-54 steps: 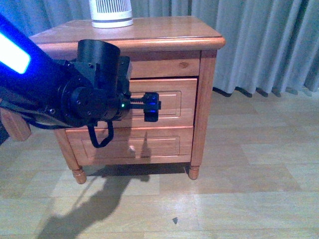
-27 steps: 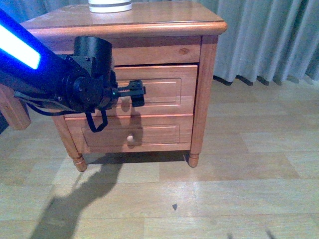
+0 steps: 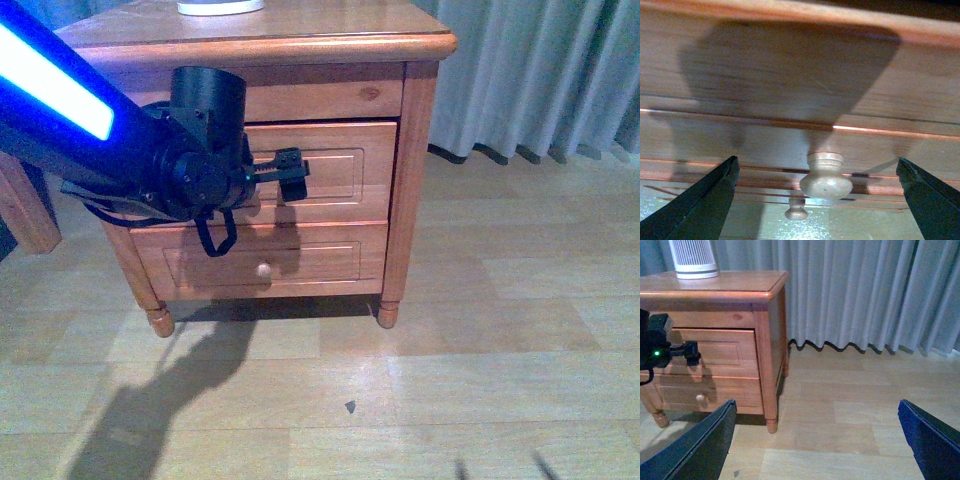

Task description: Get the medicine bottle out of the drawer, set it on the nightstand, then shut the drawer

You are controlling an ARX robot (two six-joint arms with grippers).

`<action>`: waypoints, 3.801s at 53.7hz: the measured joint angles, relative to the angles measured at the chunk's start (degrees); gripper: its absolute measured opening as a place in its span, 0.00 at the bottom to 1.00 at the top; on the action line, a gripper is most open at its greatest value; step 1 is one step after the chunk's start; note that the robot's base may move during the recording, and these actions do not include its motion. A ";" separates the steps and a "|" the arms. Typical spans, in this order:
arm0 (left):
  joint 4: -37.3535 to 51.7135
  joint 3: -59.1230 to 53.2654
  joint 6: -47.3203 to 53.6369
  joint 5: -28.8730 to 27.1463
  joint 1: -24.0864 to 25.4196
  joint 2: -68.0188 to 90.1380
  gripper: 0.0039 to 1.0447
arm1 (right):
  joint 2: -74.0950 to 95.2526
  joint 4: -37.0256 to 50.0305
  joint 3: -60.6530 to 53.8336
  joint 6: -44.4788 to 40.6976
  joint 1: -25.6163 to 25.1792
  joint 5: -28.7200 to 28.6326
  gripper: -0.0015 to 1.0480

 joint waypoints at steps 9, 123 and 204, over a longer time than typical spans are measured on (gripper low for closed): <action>0.00 1.01 0.17 -1.07 -0.94 1.22 0.94 | 0.00 0.00 0.00 0.00 0.00 0.00 0.93; 19.50 -65.85 -5.77 -1.99 -4.61 -37.53 0.93 | -0.02 0.00 0.00 0.00 0.00 0.02 0.93; -20.04 -95.17 12.70 11.10 16.68 -141.50 0.02 | 14.16 -10.82 7.85 4.85 -4.79 -17.62 0.93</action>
